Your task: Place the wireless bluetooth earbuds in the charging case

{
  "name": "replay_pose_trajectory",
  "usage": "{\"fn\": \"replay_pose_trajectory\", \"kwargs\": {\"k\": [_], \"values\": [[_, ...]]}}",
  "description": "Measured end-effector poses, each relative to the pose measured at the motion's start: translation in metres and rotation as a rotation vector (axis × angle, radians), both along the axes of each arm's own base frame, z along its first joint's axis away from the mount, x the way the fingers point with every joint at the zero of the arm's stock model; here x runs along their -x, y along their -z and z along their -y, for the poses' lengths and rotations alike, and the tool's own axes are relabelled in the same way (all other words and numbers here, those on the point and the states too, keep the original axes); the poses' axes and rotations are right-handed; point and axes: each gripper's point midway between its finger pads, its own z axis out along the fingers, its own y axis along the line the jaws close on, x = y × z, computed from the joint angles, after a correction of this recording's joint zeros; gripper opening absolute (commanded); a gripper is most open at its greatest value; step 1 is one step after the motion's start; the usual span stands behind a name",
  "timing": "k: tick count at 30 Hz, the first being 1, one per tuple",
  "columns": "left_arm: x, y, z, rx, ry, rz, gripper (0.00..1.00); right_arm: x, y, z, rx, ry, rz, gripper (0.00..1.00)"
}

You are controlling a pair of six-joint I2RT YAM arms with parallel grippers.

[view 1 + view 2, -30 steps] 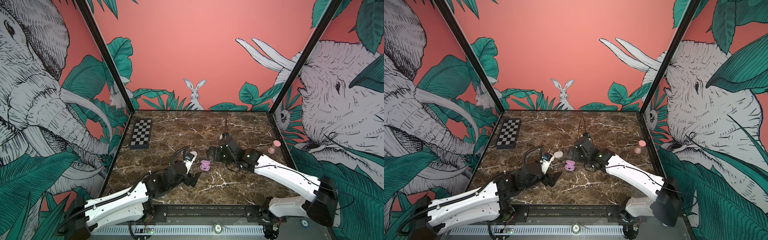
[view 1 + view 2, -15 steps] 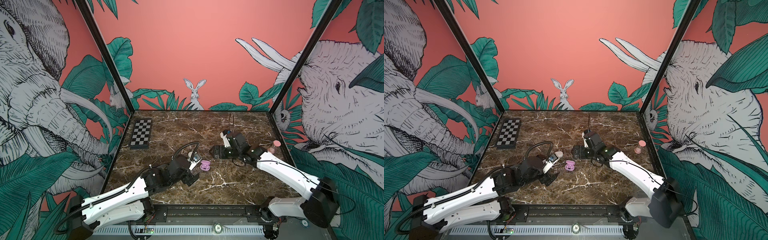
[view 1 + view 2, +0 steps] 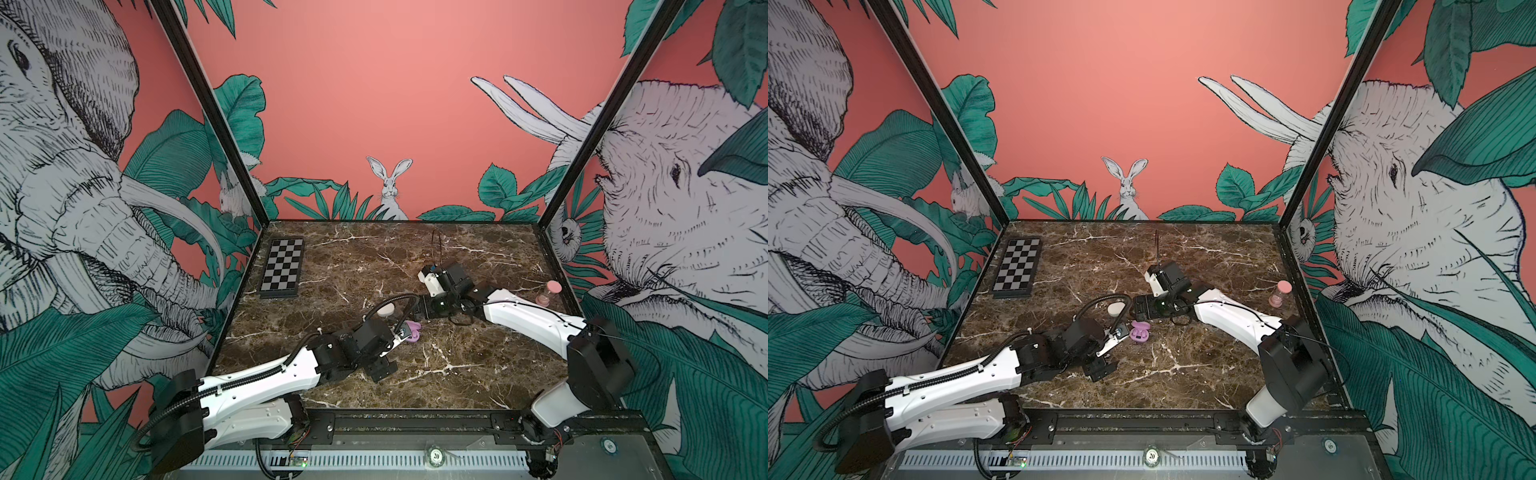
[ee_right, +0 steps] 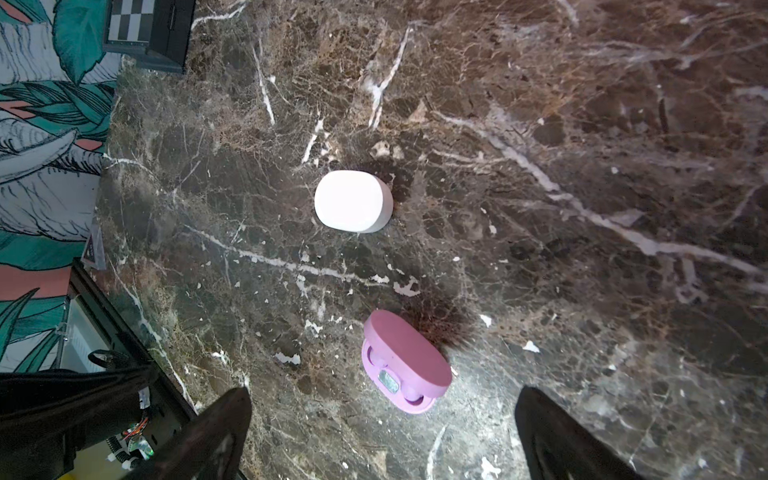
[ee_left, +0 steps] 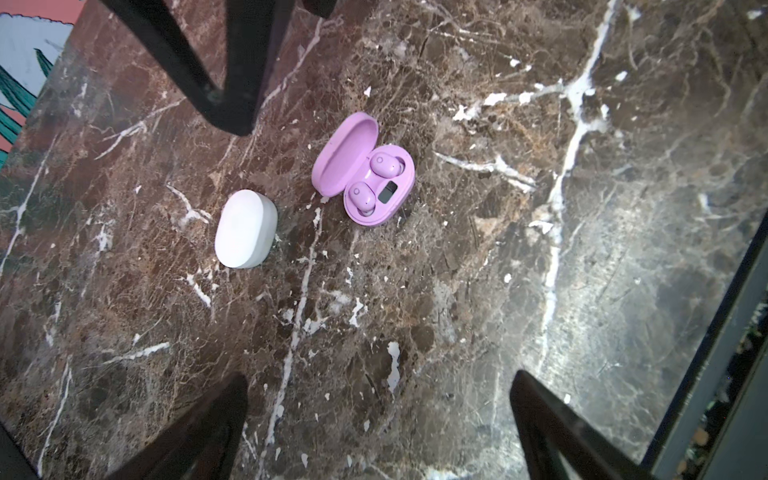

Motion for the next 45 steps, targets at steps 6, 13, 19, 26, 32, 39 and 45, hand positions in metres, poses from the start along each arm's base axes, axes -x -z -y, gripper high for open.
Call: {"fn": "replay_pose_trajectory", "kwargs": {"k": [6, 13, 19, 26, 32, 39, 45], "values": [[-0.003, -0.008, 0.004, 0.027, 0.006, 0.030, 0.99, -0.006, 0.004, -0.009, -0.016, -0.020, -0.002, 0.98], [-0.007, -0.026, 0.004, 0.103, 0.002, 0.099, 0.99, -0.004, 0.020, -0.015, -0.023, -0.045, -0.048, 0.98], [-0.011, -0.030, 0.003, 0.108, -0.004, 0.128, 0.99, -0.001, 0.022, -0.019, -0.040, -0.062, -0.070, 0.98], [-0.011, -0.028, 0.003, 0.104, -0.004, 0.129, 0.99, 0.002, 0.023, -0.025, -0.068, -0.083, -0.087, 0.98], [-0.011, -0.029, 0.003, 0.105, -0.002, 0.131, 0.99, 0.004, 0.023, -0.030, -0.098, -0.097, -0.108, 0.98], [-0.011, -0.032, 0.003, 0.117, -0.002, 0.137, 0.99, 0.007, 0.021, -0.034, -0.124, -0.107, -0.120, 0.98], [-0.011, -0.034, 0.003, 0.125, -0.001, 0.144, 0.99, 0.011, 0.024, -0.034, -0.133, -0.112, -0.136, 0.98]]}}
